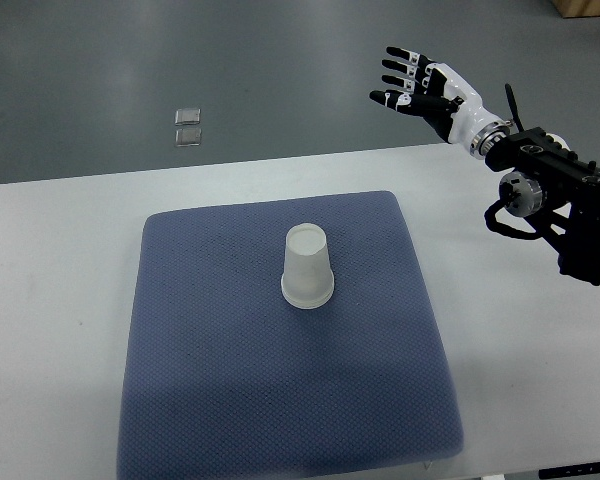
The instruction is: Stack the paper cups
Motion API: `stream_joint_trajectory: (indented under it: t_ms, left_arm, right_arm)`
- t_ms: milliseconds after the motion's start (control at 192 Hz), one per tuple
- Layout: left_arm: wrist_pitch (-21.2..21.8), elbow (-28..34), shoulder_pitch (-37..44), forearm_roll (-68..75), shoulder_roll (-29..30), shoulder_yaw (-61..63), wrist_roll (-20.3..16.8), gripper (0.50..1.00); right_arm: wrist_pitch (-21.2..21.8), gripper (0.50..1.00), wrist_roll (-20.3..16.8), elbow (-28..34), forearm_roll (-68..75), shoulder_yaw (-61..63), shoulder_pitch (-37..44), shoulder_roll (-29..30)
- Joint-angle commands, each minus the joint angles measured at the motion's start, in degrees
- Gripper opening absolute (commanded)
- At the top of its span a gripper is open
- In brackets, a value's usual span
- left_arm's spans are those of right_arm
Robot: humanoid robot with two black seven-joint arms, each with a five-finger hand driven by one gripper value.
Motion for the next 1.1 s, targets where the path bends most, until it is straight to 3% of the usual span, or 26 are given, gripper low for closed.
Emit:
stream_joint_trajectory:
  t_ms: [0, 370, 1095]
  left_arm:
    - [0.00, 0.00, 0.00, 0.02, 0.00, -0.02, 0.02, 1.000]
    - [0.00, 0.00, 0.00, 0.02, 0.00, -0.02, 0.02, 1.000]
    - [0.00, 0.00, 0.00, 0.02, 0.00, -0.02, 0.02, 1.000]
  right_arm:
    - [-1.05, 0.895, -1.17, -0.73, 7.28, 0.03, -1.92, 0.00]
    - [0.09, 0.905, -2.23, -0.64, 18.09, 0.29, -6.32, 2.37]
    - [-0.34, 0.911, 0.06, -0.64, 18.17, 1.79, -7.20, 2.55]
